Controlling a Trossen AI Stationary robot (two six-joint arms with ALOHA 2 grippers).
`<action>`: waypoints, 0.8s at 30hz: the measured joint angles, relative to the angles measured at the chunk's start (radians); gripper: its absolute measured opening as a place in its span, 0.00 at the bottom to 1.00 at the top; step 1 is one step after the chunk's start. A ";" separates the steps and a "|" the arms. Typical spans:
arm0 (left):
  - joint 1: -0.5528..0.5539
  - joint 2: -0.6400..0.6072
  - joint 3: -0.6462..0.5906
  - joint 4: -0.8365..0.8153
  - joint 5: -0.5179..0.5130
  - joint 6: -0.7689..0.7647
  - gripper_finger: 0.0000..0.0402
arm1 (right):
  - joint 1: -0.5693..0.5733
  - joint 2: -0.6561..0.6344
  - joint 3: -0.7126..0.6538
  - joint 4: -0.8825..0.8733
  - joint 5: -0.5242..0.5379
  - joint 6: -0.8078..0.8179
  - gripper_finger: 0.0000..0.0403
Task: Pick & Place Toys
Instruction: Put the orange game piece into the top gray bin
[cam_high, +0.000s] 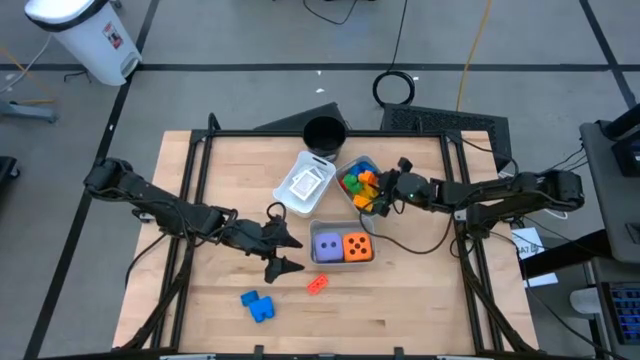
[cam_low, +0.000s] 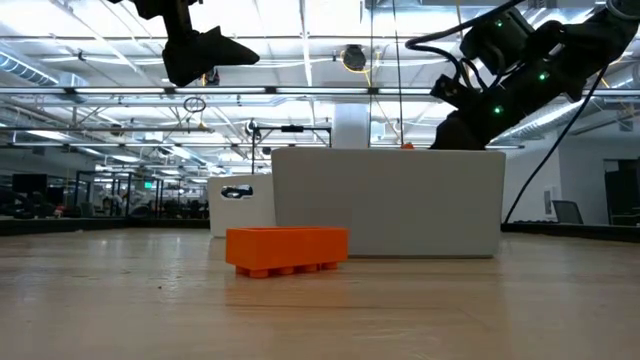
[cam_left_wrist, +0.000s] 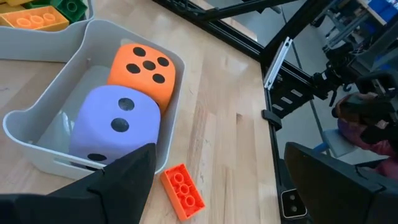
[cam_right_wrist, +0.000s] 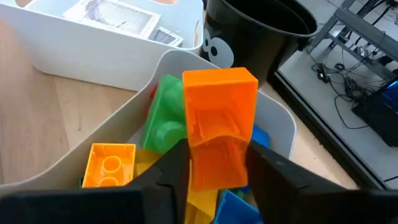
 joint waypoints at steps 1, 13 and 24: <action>0.000 0.000 0.000 0.000 0.000 0.000 0.90 | 0.000 0.000 0.000 0.003 0.000 0.001 0.35; 0.000 0.001 0.000 -0.002 0.000 0.026 0.90 | 0.007 -0.016 0.000 0.037 -0.001 -0.012 0.65; -0.094 0.165 -0.001 0.123 -0.028 0.032 0.90 | 0.128 -0.180 0.001 0.053 0.000 -0.055 0.67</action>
